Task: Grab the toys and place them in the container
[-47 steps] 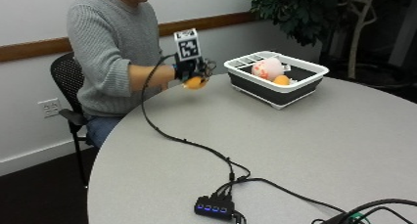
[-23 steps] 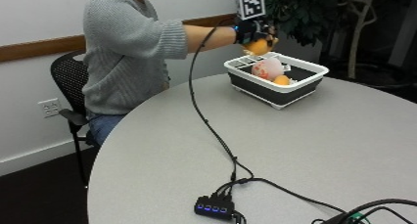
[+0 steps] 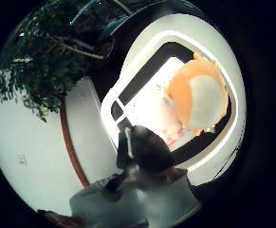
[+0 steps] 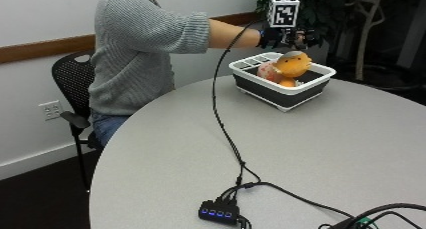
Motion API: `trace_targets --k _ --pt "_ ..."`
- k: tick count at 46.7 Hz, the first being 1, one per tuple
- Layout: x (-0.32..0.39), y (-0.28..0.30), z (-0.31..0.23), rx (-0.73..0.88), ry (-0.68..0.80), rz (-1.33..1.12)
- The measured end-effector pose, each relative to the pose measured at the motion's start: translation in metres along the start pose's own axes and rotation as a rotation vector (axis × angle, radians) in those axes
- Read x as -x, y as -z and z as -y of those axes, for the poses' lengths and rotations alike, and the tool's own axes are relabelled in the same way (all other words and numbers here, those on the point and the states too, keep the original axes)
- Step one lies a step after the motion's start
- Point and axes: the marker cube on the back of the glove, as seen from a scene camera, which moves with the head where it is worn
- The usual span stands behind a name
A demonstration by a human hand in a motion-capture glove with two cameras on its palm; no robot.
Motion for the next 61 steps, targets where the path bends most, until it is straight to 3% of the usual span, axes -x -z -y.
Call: trace_targets --k 4,11,19,28,35,45,51,61 --pt "0.015 0.004 -0.011 0.004 0.202 0.198" --pt "0.012 0.000 -0.043 -0.002 0.237 0.285" --pt "-0.064 -0.004 -0.159 -0.071 0.283 0.372" --pt "-0.167 -0.026 -0.305 -0.164 0.194 0.319" --pt "-0.183 -0.041 -0.361 -0.176 0.146 0.285" --pt "-0.148 -0.083 -0.470 -0.165 0.244 0.287" --pt "-0.140 -0.108 -0.499 -0.139 0.216 0.294" --pt "-0.152 -0.115 -0.499 -0.140 0.192 0.272"
